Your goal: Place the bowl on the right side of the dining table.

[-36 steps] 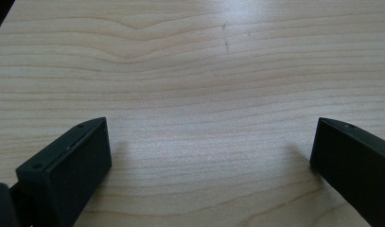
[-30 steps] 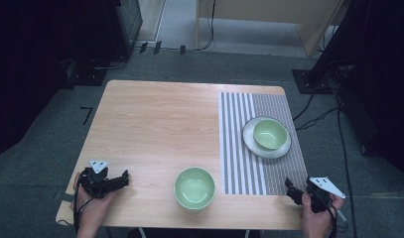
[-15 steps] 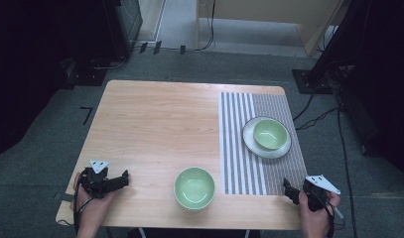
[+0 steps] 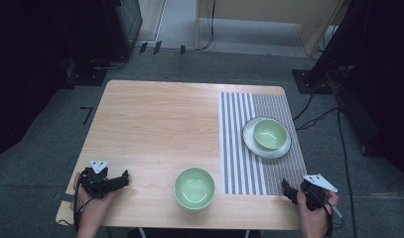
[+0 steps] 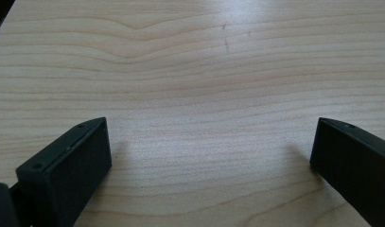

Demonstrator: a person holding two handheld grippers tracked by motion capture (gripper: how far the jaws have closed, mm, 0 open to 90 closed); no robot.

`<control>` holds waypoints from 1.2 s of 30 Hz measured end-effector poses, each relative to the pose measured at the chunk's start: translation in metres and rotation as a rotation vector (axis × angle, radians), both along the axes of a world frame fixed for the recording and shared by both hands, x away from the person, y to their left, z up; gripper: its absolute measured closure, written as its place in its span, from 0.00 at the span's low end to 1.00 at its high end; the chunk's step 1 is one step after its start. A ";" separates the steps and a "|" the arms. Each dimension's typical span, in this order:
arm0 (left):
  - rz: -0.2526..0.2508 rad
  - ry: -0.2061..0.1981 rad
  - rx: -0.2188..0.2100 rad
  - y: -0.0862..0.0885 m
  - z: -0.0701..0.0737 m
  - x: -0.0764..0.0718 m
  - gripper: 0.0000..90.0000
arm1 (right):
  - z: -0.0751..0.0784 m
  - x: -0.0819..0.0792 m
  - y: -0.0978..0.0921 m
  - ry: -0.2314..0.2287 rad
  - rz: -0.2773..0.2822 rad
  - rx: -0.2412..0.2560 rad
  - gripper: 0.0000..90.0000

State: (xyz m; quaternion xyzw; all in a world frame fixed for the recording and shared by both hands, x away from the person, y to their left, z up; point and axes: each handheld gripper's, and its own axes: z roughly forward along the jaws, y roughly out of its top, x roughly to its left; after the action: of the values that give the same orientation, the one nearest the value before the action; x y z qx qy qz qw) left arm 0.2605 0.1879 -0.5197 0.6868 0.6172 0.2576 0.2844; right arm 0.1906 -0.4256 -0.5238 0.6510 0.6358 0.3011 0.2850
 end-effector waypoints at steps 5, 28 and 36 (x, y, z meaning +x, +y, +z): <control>0.000 0.000 0.000 0.000 0.000 0.000 0.00 | 0.000 0.001 0.000 0.008 -0.003 -0.003 0.22; 0.000 0.000 0.000 0.000 0.000 0.000 0.00 | -0.001 0.002 0.000 0.018 0.001 0.001 0.22; 0.000 0.000 0.000 0.000 0.000 0.000 0.00 | -0.001 0.002 0.000 0.018 0.001 0.001 0.21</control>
State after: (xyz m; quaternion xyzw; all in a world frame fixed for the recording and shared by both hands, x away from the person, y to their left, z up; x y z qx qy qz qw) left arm 0.2605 0.1879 -0.5197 0.6868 0.6173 0.2576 0.2845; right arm 0.1924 -0.4254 -0.5245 0.6536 0.6385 0.2956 0.2789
